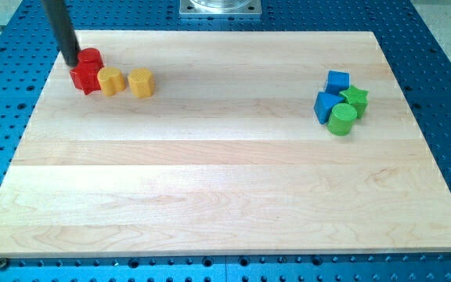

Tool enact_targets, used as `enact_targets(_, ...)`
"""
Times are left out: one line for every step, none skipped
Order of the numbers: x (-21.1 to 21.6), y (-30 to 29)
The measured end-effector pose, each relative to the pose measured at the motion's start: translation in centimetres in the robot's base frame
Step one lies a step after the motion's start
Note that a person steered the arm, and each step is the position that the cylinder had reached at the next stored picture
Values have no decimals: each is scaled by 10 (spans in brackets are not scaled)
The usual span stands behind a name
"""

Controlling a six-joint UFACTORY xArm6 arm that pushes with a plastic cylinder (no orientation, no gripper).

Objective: Separate the red blocks from the yellow blocks

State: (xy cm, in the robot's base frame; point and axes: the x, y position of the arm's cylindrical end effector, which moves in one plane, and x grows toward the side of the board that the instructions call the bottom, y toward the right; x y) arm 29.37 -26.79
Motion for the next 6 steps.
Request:
enact_targets(2,0)
enact_targets(-8,13)
enact_targets(-69,63)
enact_targets(-66,147)
enact_targets(-6,129)
enact_targets(13,60)
